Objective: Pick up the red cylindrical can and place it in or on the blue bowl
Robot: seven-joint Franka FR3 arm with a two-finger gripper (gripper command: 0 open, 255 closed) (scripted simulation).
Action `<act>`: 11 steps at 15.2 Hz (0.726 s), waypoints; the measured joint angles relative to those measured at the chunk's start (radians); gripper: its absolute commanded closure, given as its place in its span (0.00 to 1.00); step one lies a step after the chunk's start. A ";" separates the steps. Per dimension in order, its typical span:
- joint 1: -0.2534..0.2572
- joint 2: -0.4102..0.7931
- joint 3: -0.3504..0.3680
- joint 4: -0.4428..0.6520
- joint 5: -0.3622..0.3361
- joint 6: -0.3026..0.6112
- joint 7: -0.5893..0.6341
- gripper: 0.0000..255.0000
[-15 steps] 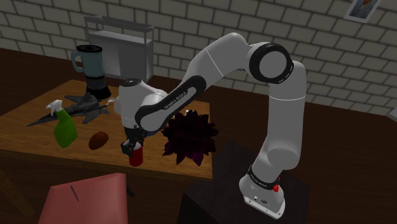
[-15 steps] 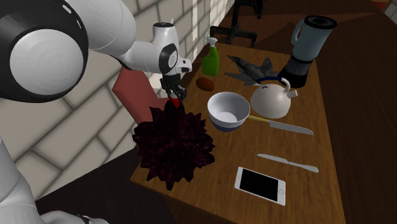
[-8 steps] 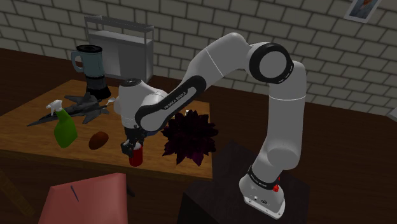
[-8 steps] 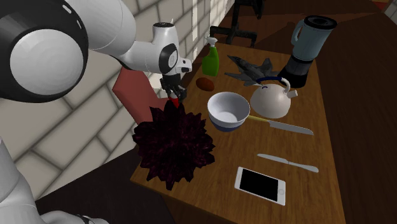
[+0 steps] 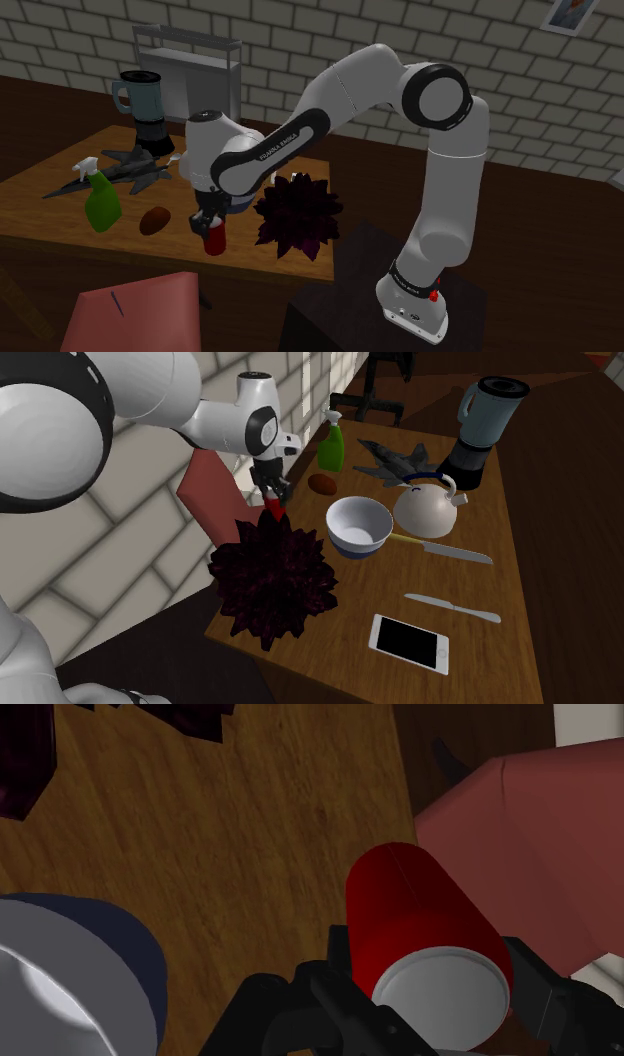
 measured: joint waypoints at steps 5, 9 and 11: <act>-0.007 -0.040 0.011 0.021 0.025 -0.057 -0.017 1.00; -0.013 -0.071 0.017 0.038 0.044 -0.102 -0.030 1.00; -0.014 -0.085 0.020 0.049 0.053 -0.125 -0.034 1.00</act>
